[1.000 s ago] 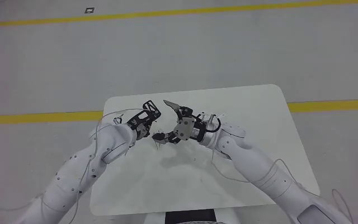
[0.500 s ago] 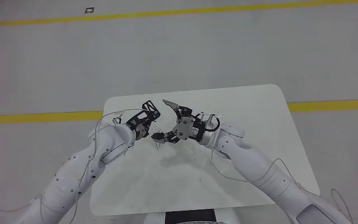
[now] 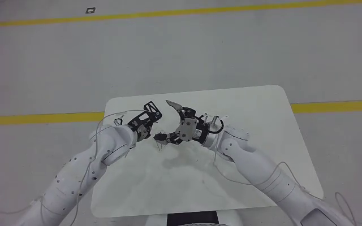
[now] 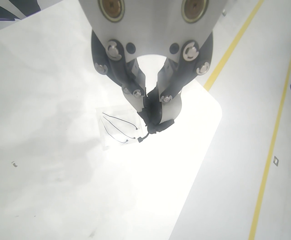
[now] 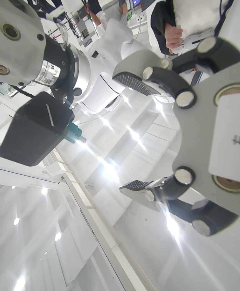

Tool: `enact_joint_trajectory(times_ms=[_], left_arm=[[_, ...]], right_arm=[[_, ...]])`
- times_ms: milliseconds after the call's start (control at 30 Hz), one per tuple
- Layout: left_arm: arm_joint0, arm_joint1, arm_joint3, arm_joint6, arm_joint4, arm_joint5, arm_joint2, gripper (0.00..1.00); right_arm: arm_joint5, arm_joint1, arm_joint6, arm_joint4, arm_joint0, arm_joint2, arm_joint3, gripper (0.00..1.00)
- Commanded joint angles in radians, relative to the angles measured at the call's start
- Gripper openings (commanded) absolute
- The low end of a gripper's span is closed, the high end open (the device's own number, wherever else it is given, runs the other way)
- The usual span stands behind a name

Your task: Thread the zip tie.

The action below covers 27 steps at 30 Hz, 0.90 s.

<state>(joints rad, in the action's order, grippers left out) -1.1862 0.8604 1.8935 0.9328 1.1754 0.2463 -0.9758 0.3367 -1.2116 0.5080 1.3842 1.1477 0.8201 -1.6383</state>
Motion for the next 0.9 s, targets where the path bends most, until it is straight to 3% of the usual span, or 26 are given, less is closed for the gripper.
enact_joint_trajectory(times_ms=[0,200,533,867], left_arm=[[0.0,0.0,0.0,0.0,0.0,0.0,0.0,0.0],[0.0,0.0,0.0,0.0,0.0,0.0,0.0,0.0],[0.0,0.0,0.0,0.0,0.0,0.0,0.0,0.0],[0.0,0.0,0.0,0.0,0.0,0.0,0.0,0.0]], right_arm=[[0.003,0.005,-0.004,-0.016,0.016,0.018,-0.016,1.0],[0.003,0.027,-0.006,-0.064,0.062,0.066,-0.055,1.0],[0.003,0.085,-0.059,-0.136,0.116,0.092,-0.075,1.0],[0.003,0.116,-0.123,-0.17,0.136,0.065,-0.07,1.0]])
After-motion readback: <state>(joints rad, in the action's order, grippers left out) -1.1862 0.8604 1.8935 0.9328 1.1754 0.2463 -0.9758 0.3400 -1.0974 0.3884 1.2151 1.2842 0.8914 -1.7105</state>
